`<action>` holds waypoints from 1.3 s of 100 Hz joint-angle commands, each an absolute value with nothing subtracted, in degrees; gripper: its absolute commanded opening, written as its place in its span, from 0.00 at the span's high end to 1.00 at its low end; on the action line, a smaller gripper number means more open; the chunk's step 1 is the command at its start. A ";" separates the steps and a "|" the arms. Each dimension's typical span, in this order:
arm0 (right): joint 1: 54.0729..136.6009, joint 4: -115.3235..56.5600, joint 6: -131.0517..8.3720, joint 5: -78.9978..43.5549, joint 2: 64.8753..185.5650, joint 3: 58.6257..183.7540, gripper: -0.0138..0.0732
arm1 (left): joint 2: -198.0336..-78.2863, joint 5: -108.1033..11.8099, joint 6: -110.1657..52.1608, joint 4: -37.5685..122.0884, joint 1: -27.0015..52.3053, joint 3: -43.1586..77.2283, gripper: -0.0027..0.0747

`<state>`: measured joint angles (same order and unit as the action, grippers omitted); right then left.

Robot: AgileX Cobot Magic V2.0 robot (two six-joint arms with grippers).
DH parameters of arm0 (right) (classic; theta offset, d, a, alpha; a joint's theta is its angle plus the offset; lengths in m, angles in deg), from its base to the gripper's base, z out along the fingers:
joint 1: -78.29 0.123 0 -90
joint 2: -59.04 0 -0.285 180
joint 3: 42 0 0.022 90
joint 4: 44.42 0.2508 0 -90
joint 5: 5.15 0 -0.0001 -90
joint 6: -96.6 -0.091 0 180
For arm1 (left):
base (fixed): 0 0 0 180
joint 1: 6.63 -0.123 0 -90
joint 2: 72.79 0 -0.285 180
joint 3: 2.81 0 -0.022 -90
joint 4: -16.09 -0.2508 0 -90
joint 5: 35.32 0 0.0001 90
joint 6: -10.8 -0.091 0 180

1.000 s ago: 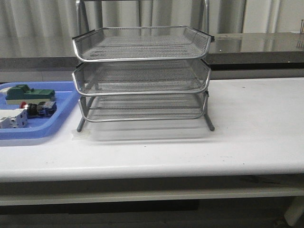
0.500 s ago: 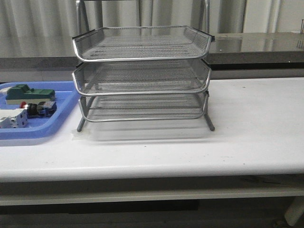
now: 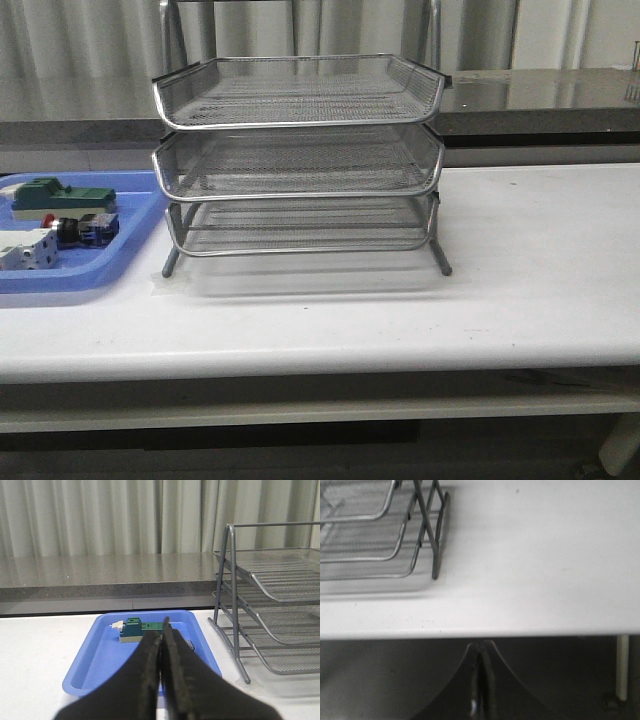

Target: Place button on rack with both arms

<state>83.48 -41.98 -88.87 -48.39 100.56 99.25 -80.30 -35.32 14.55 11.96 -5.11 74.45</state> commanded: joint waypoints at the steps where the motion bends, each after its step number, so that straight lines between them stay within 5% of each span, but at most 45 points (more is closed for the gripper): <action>1: 83.08 -38.35 -88.92 -46.92 105.84 102.50 0.92 | -78.30 -31.13 15.02 12.25 -5.21 77.13 0.96; 55: 83.15 -26.48 -88.92 -37.99 120.78 102.50 0.91 | -78.30 -31.13 15.02 12.25 -5.21 77.13 0.96; 67: 83.50 -26.29 -88.92 -37.27 120.84 102.50 0.78 | -78.30 -31.13 15.02 12.25 -5.21 77.13 0.96; 89: 83.50 -23.89 -88.92 -36.72 120.84 102.50 0.38 | -78.30 -31.13 15.02 12.25 -5.21 77.13 0.96; 130: 83.50 -0.14 -71.76 -30.45 130.23 102.50 0.36 | -78.30 -31.13 15.02 12.25 -5.21 77.13 0.96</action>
